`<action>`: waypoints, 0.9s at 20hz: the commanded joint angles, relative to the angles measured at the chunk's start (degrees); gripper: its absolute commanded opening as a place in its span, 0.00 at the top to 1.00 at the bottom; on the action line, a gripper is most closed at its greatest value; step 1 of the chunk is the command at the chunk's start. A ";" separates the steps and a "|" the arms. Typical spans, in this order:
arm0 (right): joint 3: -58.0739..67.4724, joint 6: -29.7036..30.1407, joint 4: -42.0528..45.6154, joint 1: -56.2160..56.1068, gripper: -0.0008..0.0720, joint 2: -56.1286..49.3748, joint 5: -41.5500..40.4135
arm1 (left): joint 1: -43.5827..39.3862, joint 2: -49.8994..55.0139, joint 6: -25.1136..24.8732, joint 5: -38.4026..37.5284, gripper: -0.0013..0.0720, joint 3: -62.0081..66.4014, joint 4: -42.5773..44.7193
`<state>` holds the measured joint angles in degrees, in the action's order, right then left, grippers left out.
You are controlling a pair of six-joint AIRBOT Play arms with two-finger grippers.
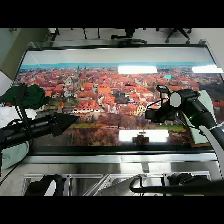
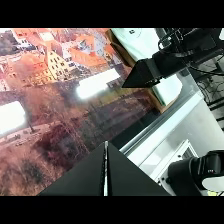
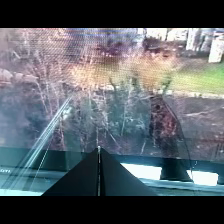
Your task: Fold the shirts.
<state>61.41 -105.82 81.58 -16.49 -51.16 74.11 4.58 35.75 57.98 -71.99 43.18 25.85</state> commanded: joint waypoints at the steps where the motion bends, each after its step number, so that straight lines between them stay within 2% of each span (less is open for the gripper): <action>1: -0.02 0.00 0.00 -0.04 0.96 0.07 0.04 | -0.02 -0.13 0.20 -0.04 0.96 -0.02 0.00; 7: -0.02 0.00 0.00 -0.04 0.96 0.07 0.04 | 0.00 -0.13 0.17 0.63 0.96 0.04 0.87; 8: -0.02 0.00 0.00 -0.04 0.96 0.07 0.04 | 0.00 -0.13 0.37 1.97 0.96 0.46 3.58; 10: -0.02 0.00 0.00 -0.04 0.96 0.07 0.02 | 0.00 1.20 6.54 5.84 0.95 4.50 17.64; 11: -0.02 0.00 0.00 -0.04 0.96 0.07 0.02 | 0.00 2.86 8.22 6.80 0.86 7.93 27.19; 12: -0.02 0.00 0.00 -0.04 0.96 0.07 0.02 | 0.00 5.05 9.53 7.13 0.24 11.34 36.04; 13: -0.02 0.00 0.00 -0.04 0.96 0.07 0.02 | 0.00 7.93 12.50 7.80 0.03 14.99 45.22; 15: -0.02 0.00 0.00 -0.04 0.96 0.07 0.04 | 0.00 14.71 13.09 8.17 0.03 21.31 59.19; 18: -0.02 0.00 0.00 -0.04 0.96 0.07 0.04 | 0.00 27.06 13.03 10.45 0.03 27.47 72.46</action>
<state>61.41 -105.82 81.58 -16.49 -51.13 74.13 4.58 53.06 69.30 -64.03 64.34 78.87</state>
